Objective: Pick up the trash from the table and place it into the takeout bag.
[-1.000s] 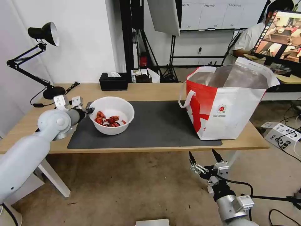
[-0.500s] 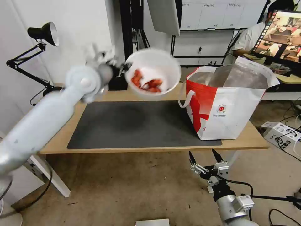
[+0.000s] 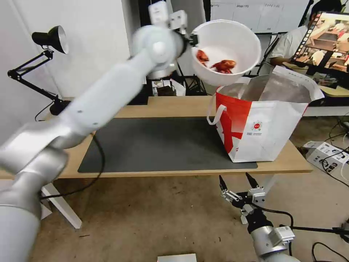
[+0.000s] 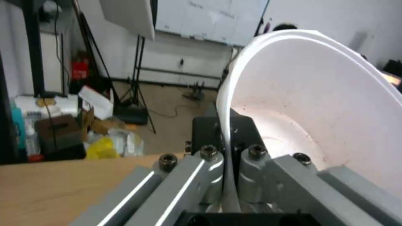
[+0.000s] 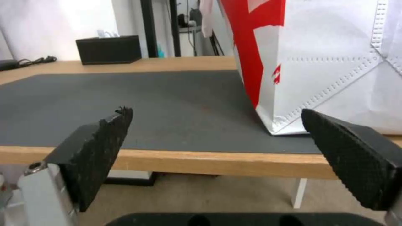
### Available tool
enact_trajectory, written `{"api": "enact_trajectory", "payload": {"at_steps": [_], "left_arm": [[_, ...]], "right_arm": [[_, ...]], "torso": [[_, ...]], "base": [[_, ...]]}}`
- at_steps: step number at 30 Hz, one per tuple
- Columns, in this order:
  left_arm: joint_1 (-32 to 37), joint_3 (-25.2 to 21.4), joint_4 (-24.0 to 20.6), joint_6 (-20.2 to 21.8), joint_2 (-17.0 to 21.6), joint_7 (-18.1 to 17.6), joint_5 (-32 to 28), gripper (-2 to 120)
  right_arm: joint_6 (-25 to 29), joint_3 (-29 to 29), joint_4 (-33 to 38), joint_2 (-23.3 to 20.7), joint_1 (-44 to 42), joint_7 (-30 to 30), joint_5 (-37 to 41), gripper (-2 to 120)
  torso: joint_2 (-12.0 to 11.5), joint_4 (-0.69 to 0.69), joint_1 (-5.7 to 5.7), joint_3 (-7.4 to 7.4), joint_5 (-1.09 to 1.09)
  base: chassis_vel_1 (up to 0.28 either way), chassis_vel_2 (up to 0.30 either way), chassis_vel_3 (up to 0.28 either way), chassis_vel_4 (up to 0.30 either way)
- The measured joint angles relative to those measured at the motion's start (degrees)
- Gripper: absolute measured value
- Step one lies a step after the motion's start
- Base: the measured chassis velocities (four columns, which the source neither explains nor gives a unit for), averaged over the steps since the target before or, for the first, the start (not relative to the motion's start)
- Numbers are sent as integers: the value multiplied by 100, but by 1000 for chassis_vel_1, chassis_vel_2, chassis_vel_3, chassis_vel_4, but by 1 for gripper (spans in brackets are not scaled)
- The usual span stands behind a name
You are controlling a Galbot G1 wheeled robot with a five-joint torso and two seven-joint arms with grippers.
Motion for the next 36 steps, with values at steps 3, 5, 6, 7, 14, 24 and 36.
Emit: {"api": "enact_trajectory", "payload": {"at_steps": [3,5,6,7,14,24,36], "left_arm": [[83,144,316,-350,-411,-9,584,0],[134,209,438,-483,-584,-9,836,0],[179,250,502,-547,-699,-4,989,0],[246,299,569,-593,-825,15,1176,0],[488,506,658,-624,-1020,186,1690,0],[636,745,586,-618,-1187,327,1812,0],[619,799,620,-124,-1180,634,1411,0]], "right_arm": [[0,0,0,0,0,0,0,100],[0,0,1,0,0,0,0,100],[0,0,0,0,0,0,0,100],[0,0,0,0,0,0,0,100],[0,0,0,0,0,0,0,100],[0,0,0,0,0,0,0,100],[0,0,0,0,0,0,0,100]], "torso": [[0,0,0,0,0],[0,0,0,0,0],[0,1,0,0,-1],[0,-1,0,0,-1],[0,2,0,0,-2],[0,1,-1,0,-2],[0,1,0,0,-3]], "base": [[0,0,0,0],[0,0,0,0],[0,0,0,0],[0,0,0,0],[0,0,0,0],[0,0,0,0],[0,0,0,0]]}}
